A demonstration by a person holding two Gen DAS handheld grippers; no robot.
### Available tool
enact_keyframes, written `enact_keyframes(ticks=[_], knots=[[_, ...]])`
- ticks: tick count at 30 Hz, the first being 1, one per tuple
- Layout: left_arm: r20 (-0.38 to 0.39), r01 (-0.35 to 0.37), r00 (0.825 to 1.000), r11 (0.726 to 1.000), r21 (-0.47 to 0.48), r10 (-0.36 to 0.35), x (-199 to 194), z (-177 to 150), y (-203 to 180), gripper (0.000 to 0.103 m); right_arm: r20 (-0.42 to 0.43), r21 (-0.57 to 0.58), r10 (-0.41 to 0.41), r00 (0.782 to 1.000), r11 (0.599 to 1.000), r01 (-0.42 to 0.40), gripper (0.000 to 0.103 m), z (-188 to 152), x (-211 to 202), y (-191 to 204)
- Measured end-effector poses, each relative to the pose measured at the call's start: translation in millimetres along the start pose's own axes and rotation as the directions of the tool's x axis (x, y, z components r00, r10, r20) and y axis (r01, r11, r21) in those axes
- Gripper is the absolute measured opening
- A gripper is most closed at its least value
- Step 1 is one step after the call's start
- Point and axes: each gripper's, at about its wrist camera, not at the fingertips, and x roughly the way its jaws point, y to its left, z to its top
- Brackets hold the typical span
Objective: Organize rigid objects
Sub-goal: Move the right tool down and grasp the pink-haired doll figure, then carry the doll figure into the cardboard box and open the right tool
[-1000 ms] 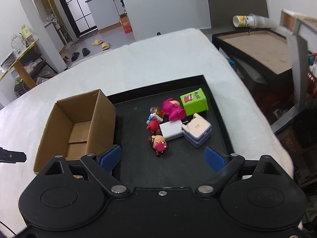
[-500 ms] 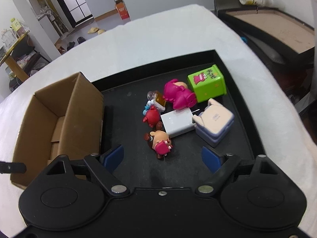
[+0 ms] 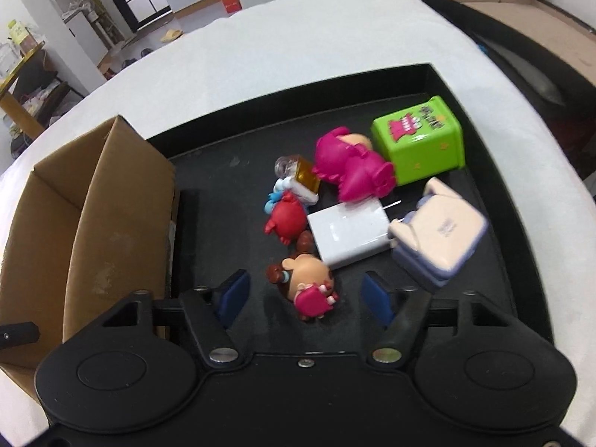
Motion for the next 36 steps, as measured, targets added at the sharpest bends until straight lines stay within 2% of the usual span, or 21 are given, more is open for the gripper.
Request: enact_keyframes(ticks=[3, 4, 11, 19, 29, 36], knots=[[0.011, 0.015, 1.000, 1.000, -0.023, -0.014, 3.6, -2.6, 2.3, 0.028, -0.013, -0.010, -0.011, 1.000, 1.000, 0.011, 0.036, -2.5, 3.6, 1.2], [0.013, 0.030, 0.999, 0.999, -0.029, -0.029, 4.9, -3.1, 2.4, 0.025, -0.013, -0.014, -0.012, 1.000, 1.000, 0.012, 0.034, -1.8, 2.7, 0.5], [0.049, 0.041, 0.998, 0.999, -0.032, -0.039, 8.5, -6.6, -2.4, 0.024, 0.004, -0.043, -0.008, 1.000, 0.999, 0.008, 0.034, -1.3, -15.9, 1.3], [0.047, 0.037, 0.998, 0.998, -0.054, -0.034, 7.7, -10.4, -3.3, 0.024, 0.057, -0.054, 0.026, 0.998, 0.998, -0.023, 0.034, 13.8, -49.7, 9.2], [0.035, 0.051, 0.998, 0.996, -0.070, -0.049, 11.1, -13.0, -4.4, 0.024, 0.134, -0.140, 0.125, 0.983, 0.984, -0.106, 0.034, 47.6, -70.8, 54.2], [0.027, 0.078, 0.997, 0.994, -0.081, -0.077, 12.5, -12.5, 0.0, 0.024, 0.121, -0.196, 0.178, 0.977, 0.969, -0.152, 0.034, 59.3, -64.1, 83.1]])
